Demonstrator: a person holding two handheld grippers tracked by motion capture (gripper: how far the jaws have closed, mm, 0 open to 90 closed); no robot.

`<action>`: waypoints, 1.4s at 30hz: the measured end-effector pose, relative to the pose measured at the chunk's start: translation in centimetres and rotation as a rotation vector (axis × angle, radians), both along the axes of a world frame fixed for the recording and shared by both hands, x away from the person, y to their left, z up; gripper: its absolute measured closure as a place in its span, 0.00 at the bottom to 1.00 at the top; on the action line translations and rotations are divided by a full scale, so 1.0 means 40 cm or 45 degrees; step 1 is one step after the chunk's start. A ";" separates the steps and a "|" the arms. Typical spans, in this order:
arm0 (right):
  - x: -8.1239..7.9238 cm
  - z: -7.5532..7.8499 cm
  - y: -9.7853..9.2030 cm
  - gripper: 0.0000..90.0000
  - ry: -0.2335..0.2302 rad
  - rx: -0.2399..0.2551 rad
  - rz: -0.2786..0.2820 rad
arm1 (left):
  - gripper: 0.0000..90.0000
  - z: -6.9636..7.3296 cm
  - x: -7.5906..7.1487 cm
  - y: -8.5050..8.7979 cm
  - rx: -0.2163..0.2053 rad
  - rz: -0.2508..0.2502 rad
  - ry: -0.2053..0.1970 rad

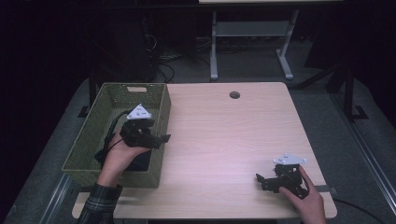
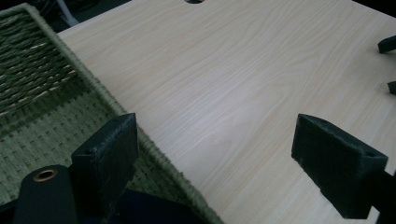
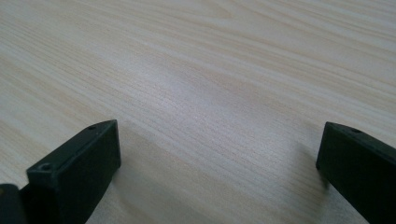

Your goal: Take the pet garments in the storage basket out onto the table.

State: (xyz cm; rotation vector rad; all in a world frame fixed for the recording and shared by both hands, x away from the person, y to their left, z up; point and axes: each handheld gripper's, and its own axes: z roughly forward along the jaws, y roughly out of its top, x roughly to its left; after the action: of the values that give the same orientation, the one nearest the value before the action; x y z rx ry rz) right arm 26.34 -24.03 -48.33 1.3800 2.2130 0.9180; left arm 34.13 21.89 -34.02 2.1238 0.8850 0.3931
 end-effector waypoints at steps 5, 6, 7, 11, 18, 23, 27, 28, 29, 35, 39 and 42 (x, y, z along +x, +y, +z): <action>0.000 0.000 0.000 0.00 0.000 0.002 -0.002 | 0.16 0.001 0.004 0.028 0.009 0.020 -0.003; 0.000 0.000 0.000 0.00 0.000 0.003 -0.003 | 0.16 0.002 0.004 0.032 0.008 0.028 0.003; 0.000 0.000 0.000 0.00 0.000 0.003 -0.003 | 0.16 0.002 0.004 0.036 0.017 0.028 -0.002; 0.000 0.000 0.000 0.00 0.000 0.002 -0.002 | 0.16 0.004 0.003 0.055 0.016 0.044 -0.002; 0.000 0.000 0.000 0.00 0.001 0.003 -0.002 | 0.16 0.000 0.007 0.097 0.029 0.096 0.002; 0.000 0.000 0.000 0.00 0.000 0.002 -0.001 | 0.16 -0.003 0.010 0.130 0.028 0.143 0.001; 0.000 0.000 0.001 0.00 0.001 0.003 -0.001 | 0.16 -0.006 0.013 0.155 0.038 0.173 0.006; 0.000 0.000 0.001 0.00 0.001 0.003 -0.001 | 0.16 -0.009 0.014 0.162 0.042 0.182 0.007; 0.000 0.000 0.001 0.00 0.001 0.003 -0.001 | 0.16 -0.011 0.015 0.169 0.045 0.189 0.011; 0.000 0.000 0.000 0.00 0.001 0.003 0.001 | 0.16 -0.023 0.020 0.203 0.076 0.223 0.030; 0.000 0.000 0.000 0.00 0.001 0.002 0.001 | 0.16 -0.036 0.023 0.215 0.089 0.230 0.049; 0.000 0.000 0.000 0.00 0.001 0.002 0.001 | 0.16 -0.047 0.024 0.215 0.104 0.218 0.077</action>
State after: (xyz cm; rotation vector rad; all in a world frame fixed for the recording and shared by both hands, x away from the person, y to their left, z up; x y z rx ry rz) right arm 26.35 -24.01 -48.32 1.3804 2.2142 0.9201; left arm 35.07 30.51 -35.91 2.1507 1.1080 0.4612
